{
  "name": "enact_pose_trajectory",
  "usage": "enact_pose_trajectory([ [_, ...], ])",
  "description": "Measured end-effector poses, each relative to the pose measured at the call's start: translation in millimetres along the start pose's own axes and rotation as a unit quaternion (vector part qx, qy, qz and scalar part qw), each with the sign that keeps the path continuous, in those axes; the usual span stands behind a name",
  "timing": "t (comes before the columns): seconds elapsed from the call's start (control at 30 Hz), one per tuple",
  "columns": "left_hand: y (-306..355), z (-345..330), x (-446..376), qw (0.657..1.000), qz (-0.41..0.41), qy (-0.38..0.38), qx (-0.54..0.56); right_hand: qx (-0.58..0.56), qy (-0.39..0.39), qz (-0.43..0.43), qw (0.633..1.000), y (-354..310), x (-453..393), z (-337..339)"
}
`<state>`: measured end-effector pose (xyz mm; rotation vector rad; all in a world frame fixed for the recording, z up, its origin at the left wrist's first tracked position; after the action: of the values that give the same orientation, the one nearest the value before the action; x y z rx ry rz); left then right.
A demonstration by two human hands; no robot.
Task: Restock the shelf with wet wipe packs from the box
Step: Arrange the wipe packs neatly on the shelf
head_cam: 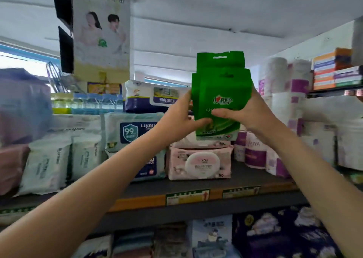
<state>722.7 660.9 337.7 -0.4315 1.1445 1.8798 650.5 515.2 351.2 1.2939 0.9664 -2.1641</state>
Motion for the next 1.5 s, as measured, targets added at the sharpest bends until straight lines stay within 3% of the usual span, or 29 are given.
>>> enact_pose_trajectory([
  [0.1,12.1,-36.4,-32.6,0.986,-0.028,-0.023,-0.161,0.05,0.014,-0.003,0.999,25.0,-1.6,44.0],
  [0.2,16.4,-75.6,-66.3,0.93,-0.073,-0.007,-0.36,0.078,0.012,-0.053,0.995,69.7,3.8,84.8],
  [0.43,-0.4,-123.8,-107.3,0.837,-0.047,-0.051,-0.543,0.094,-0.035,-0.105,0.989,154.3,19.9,89.0],
  [0.5,-7.3,-127.8,-113.5,0.83,-0.026,-0.067,-0.554,0.096,-0.051,-0.111,0.988,176.1,17.2,75.1],
  [0.7,-14.2,-137.3,-127.6,0.854,0.001,-0.06,-0.518,0.033,-0.062,-0.182,0.981,228.0,24.2,61.5],
  [0.8,-18.6,-149.5,-136.0,0.831,0.017,-0.071,-0.552,0.026,-0.096,-0.187,0.977,238.5,25.9,56.6],
  [0.9,-13.3,-167.4,-141.1,0.787,0.041,-0.078,-0.611,0.025,-0.148,-0.197,0.969,240.2,25.2,60.0],
  [1.0,-5.7,-184.3,-143.5,0.739,0.067,-0.081,-0.666,0.103,-0.213,-0.195,0.952,237.4,28.2,64.2],
  [1.17,-8.2,-181.9,-140.7,0.751,0.119,-0.071,-0.646,0.186,-0.22,-0.188,0.939,233.7,32.5,65.3],
  [1.37,-0.2,-175.1,-143.1,0.712,0.141,-0.115,-0.678,0.221,-0.219,-0.217,0.925,239.1,43.6,66.3],
  [1.5,-1.2,-175.4,-145.4,0.715,0.124,-0.122,-0.677,0.326,-0.306,-0.229,0.864,245.1,43.5,61.9],
])
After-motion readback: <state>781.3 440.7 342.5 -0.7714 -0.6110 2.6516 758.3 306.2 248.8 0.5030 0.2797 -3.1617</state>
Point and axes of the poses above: each hand's wrist, its own x-axis away from the middle knuckle, its own z-axis out of the back of the hand, y = z × x, the point moved 3 cm from there along -x, towards the middle knuckle, and after that the axes turned 12 degrees about z, right-handed, at the moved point
